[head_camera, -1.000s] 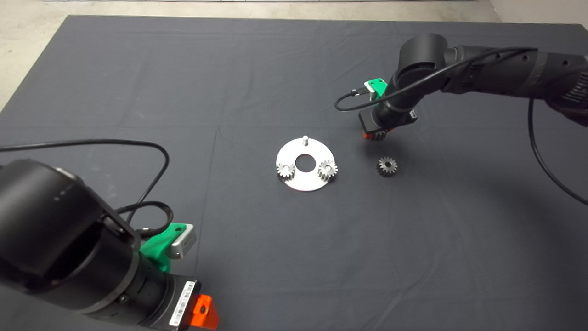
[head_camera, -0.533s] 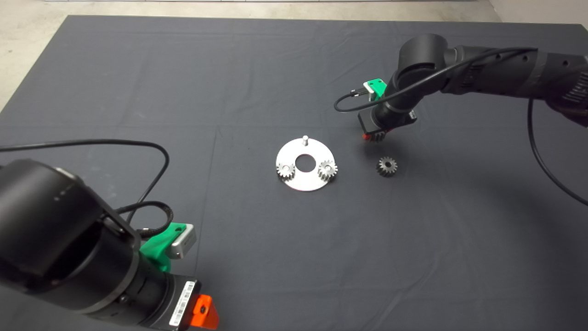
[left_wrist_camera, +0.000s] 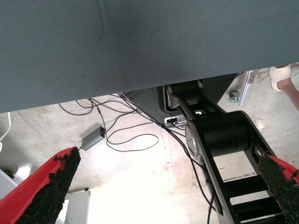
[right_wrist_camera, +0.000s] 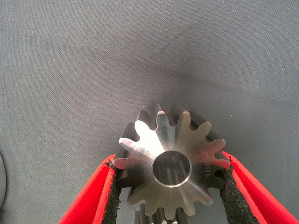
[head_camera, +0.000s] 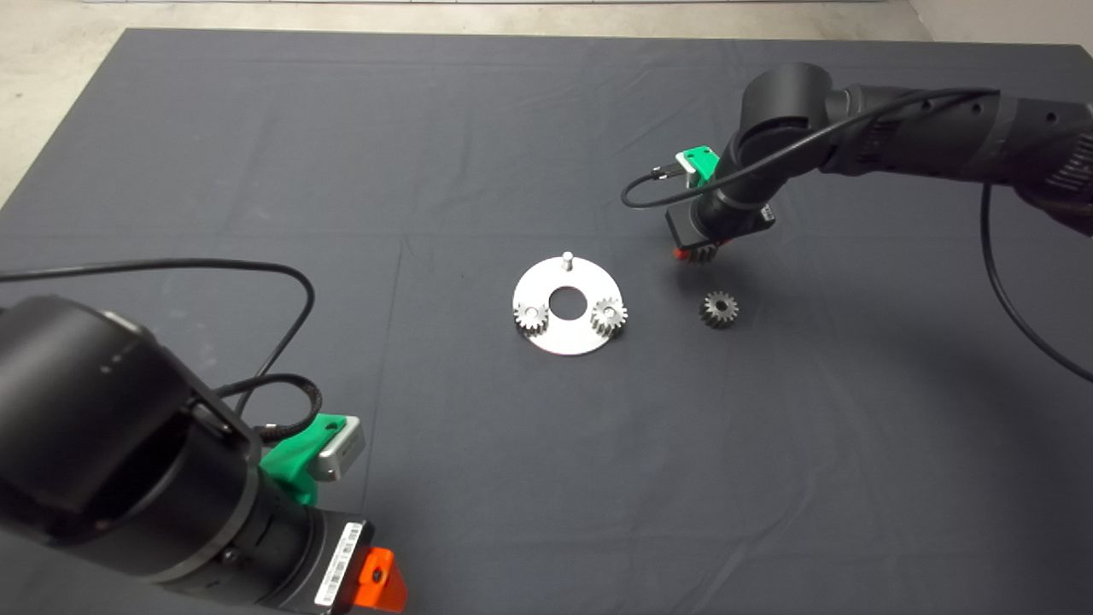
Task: Remove an incorrectly installed larger gear and replace it with the correct smaller gear
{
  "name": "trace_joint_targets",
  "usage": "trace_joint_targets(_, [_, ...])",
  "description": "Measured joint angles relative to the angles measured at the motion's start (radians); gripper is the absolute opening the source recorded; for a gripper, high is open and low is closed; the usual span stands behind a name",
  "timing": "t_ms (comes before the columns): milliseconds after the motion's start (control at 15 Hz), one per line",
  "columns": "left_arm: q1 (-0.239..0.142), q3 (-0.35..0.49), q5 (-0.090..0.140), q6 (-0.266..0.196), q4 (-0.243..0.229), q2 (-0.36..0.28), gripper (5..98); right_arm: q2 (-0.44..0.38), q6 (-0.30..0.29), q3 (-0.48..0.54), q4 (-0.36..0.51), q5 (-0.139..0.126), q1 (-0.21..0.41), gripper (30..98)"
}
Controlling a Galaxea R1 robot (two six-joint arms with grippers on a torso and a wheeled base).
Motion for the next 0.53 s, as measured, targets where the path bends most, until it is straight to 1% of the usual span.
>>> trace_joint_targets(267, [0.0,0.0,0.0,0.0,0.0,0.0,98.2,0.0,0.0,0.0,0.0,0.0,-0.023,48.1])
trace_joint_targets(533, [0.0,0.0,0.0,0.0,0.0,0.0,98.2,0.0,0.0,0.001,0.0,0.0,-0.024,48.3])
